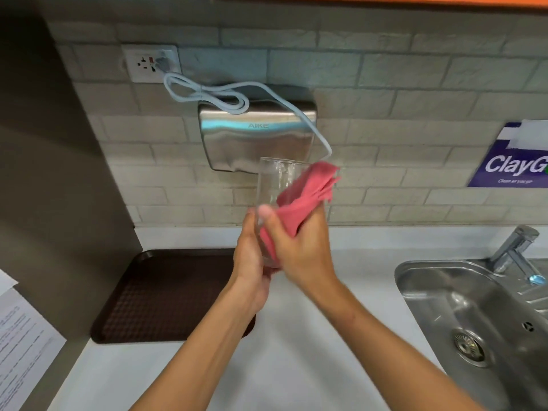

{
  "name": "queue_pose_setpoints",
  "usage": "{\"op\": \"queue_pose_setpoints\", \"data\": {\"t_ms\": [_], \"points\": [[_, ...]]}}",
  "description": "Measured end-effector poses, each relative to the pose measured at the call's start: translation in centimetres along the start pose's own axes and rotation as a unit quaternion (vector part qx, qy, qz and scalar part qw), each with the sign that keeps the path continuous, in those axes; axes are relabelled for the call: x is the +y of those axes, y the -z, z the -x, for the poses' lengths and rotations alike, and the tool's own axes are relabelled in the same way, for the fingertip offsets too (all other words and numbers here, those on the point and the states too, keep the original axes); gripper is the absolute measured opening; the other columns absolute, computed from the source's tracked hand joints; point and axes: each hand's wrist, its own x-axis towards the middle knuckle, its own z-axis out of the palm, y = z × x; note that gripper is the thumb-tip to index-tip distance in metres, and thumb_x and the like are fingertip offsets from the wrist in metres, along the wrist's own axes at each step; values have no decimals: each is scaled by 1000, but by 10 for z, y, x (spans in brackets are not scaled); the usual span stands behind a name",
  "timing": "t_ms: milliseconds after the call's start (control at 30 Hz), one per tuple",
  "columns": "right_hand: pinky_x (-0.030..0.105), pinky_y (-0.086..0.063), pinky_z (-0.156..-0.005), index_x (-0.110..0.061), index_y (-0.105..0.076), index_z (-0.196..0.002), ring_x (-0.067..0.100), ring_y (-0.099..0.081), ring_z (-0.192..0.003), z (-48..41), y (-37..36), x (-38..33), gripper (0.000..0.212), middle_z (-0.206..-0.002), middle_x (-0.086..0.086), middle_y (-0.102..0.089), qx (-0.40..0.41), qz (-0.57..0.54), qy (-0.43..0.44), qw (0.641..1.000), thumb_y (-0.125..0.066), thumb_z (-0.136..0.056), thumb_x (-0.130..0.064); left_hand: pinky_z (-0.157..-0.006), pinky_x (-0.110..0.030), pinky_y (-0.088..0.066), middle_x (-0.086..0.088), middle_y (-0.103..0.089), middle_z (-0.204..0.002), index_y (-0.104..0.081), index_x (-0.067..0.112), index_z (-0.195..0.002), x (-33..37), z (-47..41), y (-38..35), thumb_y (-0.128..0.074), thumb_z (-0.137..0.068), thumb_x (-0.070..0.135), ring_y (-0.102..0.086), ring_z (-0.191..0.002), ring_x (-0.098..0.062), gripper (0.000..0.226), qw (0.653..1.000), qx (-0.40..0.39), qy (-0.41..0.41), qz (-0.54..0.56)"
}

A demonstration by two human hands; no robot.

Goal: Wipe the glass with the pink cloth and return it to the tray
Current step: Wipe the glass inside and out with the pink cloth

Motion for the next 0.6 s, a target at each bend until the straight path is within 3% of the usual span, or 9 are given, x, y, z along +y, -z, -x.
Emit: {"op": "queue_pose_setpoints", "data": {"t_ms": [67, 133, 233, 333, 433, 533, 600], "points": [[24, -56, -65, -13, -63, -100, 7, -69, -68, -30, 10, -14, 50, -76, -12, -69, 0, -60, -37, 998, -74, -83, -59, -56, -32, -56, -2, -83, -86, -80, 20, -104, 5, 0, 0, -41, -109, 63, -79, -69, -20, 58, 998, -32, 23, -55], [23, -60, -66, -14, -66, -109, 9, -75, -69, -52, 18, -19, 62, -78, -9, -75, -17, -106, -109, 988, -79, -75, -64, -52, -30, -44, -7, -76, -72, -82, 17, -81, 12, -1, -1, -44, -106, 64, -69, -53, -20, 66, 993, -68, 64, -75], [31, -64, -69, -11, -70, -113, 19, -78, -73, -63, 21, -15, 73, -80, 0, -78, -52, -143, -190, 970, -86, -64, -63, -55, -31, -36, -11, -75, -73, -78, 11, -82, 15, -5, -1, -44, -105, 64, -64, -47, -21, 67, 985, -106, 109, -78], [34, -66, -63, -16, -73, -101, 20, -77, -67, -63, 17, -7, 59, -75, 1, -77, -29, -140, -209, 967, -90, -63, -58, -58, -33, -44, -12, -76, -80, -79, 11, -91, 12, -6, -1, -42, -104, 73, -64, -58, -23, 74, 983, -92, 123, -97], [34, -63, -58, -13, -69, -107, 21, -74, -60, -59, 13, 4, 63, -72, 3, -74, 24, -120, -217, 968, -89, -69, -59, -74, -39, -65, -10, -83, -105, -70, 17, -119, 4, -6, -3, -35, -104, 76, -81, -84, -26, 70, 990, -5, 44, -134], [39, -61, -62, -12, -64, -91, 22, -68, -60, -53, 7, 10, 52, -67, 6, -66, 40, -35, -178, 983, -67, -94, -64, -82, -46, -69, -8, -78, -119, -60, 32, -123, -5, 1, -11, -28, -100, 80, -82, -97, -23, 62, 979, 13, -71, -190], [36, -54, -58, -16, -57, -77, 14, -61, -55, -45, 3, 9, 56, -59, -1, -56, 33, 6, -150, 988, -46, -106, -62, -90, -54, -66, -8, -73, -132, -59, 32, -132, -6, 5, -14, -26, -92, 85, -75, -115, -29, 74, 978, 17, -84, -188]]}}
